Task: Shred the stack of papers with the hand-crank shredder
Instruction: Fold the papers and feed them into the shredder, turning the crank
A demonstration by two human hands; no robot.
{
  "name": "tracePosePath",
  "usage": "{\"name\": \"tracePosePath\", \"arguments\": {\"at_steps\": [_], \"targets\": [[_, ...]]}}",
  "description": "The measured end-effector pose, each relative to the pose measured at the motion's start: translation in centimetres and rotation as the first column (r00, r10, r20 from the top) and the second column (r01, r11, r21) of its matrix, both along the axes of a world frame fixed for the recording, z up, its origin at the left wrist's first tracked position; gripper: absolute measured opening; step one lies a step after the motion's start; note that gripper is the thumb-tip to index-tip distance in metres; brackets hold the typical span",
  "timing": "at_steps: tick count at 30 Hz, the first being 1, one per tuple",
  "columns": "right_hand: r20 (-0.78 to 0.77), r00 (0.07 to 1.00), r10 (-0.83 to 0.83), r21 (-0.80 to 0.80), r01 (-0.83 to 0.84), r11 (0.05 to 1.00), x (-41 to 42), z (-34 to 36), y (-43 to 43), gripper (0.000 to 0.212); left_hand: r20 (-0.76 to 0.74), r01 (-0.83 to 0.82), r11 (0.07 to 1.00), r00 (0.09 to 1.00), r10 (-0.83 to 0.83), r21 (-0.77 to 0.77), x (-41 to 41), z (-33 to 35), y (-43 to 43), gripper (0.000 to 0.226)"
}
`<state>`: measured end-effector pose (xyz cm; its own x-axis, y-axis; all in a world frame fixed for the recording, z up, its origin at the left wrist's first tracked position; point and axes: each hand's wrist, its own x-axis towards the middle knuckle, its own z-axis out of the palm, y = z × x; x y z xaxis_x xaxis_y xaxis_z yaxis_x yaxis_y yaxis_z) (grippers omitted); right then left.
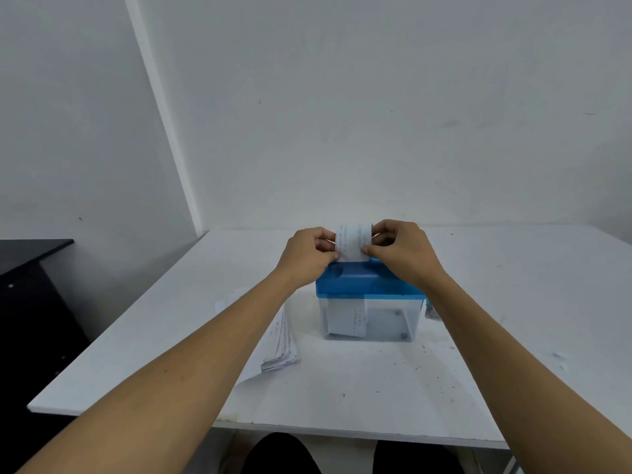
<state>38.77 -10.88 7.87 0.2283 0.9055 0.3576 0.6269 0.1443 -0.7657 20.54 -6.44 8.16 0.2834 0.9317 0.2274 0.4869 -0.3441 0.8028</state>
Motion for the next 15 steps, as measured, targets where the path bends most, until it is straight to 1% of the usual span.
{"name": "tracePosePath", "arguments": {"at_steps": [4, 8, 13, 15], "targets": [[-0.015, 1.000, 0.012, 0.020, -0.012, 1.000, 0.1, -0.1, 0.0, 0.017, 0.005, 0.011, 1.000, 1.000, -0.011, -0.029, 0.2, 0.0, 0.1, 0.033], [-0.004, 1.000, 0.031, 0.042, -0.031, 0.999, 0.1, -0.1, -0.2, 0.016, 0.070, 0.024, 0.998, 0.997, -0.020, -0.063, 0.6, 0.0, 0.1, 0.035], [0.053, 0.998, 0.022, 0.020, -0.023, 1.000, -0.1, 0.0, -0.2, 0.020, 0.042, 0.038, 0.999, 0.998, -0.037, -0.032, 1.5, -0.7, -0.4, 0.044], [0.066, 0.998, 0.020, 0.017, -0.022, 1.000, -0.1, 0.2, -0.4, 0.018, 0.038, 0.032, 0.999, 0.999, -0.032, -0.020, 1.8, -1.0, -0.4, 0.042]]}}
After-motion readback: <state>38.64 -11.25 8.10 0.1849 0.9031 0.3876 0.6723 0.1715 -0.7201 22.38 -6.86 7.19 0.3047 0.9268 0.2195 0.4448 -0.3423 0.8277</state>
